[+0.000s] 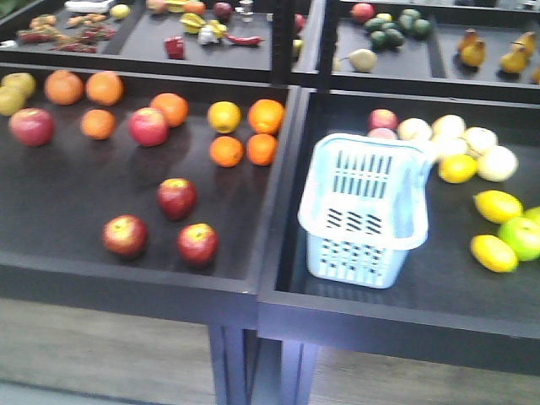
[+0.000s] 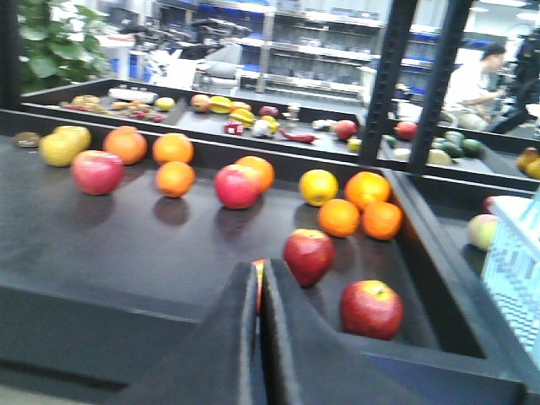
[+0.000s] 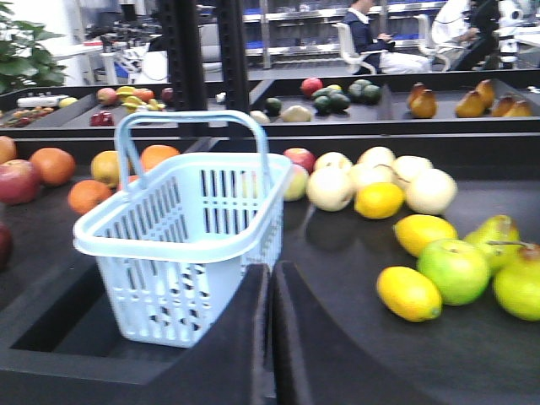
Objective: Pick three apples into basket with both arms
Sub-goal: 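Turn the base and approach the table holding the light-blue basket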
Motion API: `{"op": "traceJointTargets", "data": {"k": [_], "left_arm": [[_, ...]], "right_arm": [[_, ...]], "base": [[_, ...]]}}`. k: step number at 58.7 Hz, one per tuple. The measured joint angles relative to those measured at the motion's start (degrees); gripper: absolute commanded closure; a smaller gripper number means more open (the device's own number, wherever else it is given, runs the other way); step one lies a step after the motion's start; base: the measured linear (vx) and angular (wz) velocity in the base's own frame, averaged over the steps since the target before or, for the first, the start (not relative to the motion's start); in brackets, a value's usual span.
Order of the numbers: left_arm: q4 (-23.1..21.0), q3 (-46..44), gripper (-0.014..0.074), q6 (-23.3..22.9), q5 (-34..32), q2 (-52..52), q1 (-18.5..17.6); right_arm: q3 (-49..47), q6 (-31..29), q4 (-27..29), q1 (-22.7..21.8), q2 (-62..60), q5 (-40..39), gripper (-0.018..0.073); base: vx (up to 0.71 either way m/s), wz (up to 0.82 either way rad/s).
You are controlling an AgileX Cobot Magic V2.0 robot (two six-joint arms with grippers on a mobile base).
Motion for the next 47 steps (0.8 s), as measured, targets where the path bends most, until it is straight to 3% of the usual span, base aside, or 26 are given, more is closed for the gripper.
{"op": "traceJointTargets", "data": {"k": [47], "left_arm": [[0.0, 0.0, 0.0602, 0.0, 0.0, 0.0, 0.0]], "right_arm": [[0.0, 0.0, 0.0, 0.0, 0.0, 0.0, 0.0564]], "base": [[0.05, -0.28]]}}
